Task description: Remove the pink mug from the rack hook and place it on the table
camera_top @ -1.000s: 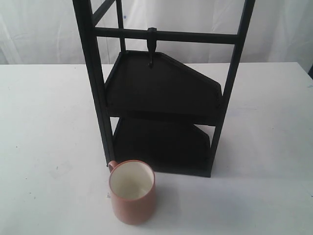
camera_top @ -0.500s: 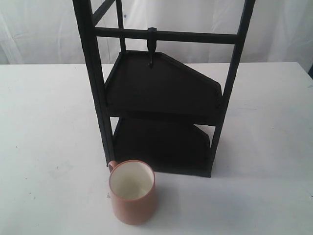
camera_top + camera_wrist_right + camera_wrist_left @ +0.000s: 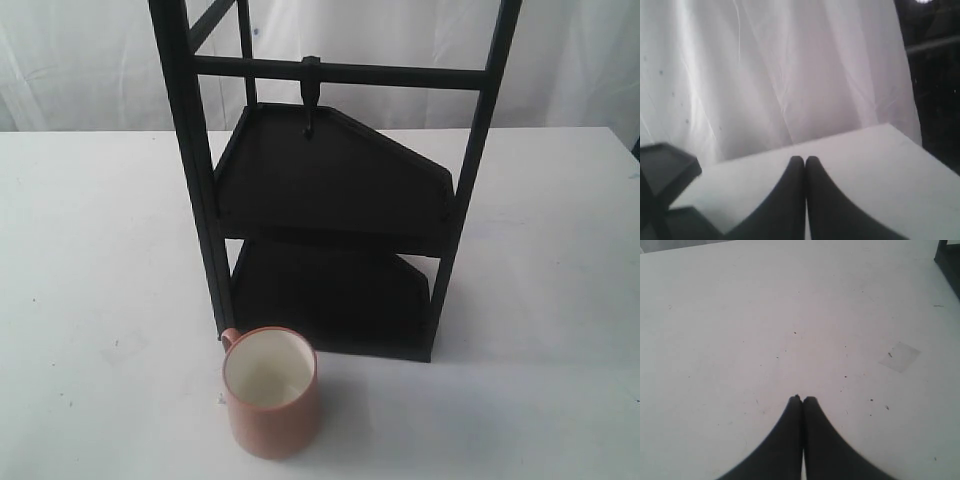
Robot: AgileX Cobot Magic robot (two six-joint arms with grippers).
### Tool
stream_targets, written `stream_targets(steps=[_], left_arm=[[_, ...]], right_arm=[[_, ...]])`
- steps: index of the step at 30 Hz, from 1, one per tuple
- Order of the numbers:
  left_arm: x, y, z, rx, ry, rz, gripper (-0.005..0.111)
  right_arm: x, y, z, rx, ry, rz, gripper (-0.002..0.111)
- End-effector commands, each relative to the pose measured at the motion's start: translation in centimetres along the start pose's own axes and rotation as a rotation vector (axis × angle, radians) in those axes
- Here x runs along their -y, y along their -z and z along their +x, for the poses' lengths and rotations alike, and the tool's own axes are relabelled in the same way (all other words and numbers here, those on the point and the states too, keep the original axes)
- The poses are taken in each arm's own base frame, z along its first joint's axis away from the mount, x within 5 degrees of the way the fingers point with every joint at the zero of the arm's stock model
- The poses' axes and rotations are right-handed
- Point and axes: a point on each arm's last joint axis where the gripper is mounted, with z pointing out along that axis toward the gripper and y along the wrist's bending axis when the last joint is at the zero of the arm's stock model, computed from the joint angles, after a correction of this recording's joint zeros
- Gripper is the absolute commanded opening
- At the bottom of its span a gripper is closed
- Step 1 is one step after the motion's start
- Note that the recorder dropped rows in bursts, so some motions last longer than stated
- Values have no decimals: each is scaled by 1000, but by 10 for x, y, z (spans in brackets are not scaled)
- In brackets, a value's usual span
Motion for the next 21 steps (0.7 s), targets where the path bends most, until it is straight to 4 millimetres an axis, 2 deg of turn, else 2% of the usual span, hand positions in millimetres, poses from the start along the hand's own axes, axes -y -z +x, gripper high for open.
stream_targets(steps=[1, 5, 9, 11, 21], left_arm=[[0, 0, 1, 2, 9, 3, 0], [0, 0, 1, 2, 9, 3, 0], [0, 0, 1, 2, 9, 3, 0], [0, 0, 1, 2, 9, 3, 0], [0, 0, 1, 2, 9, 3, 0]], right_arm=[[-1, 0, 8, -82, 101, -23, 0], [0, 1, 15, -160, 69, -17, 0], [3, 6, 33, -372, 104, 8, 0], [3, 7, 34, -382, 150, -1, 0], [2, 7, 34, -380, 140, -8, 0]])
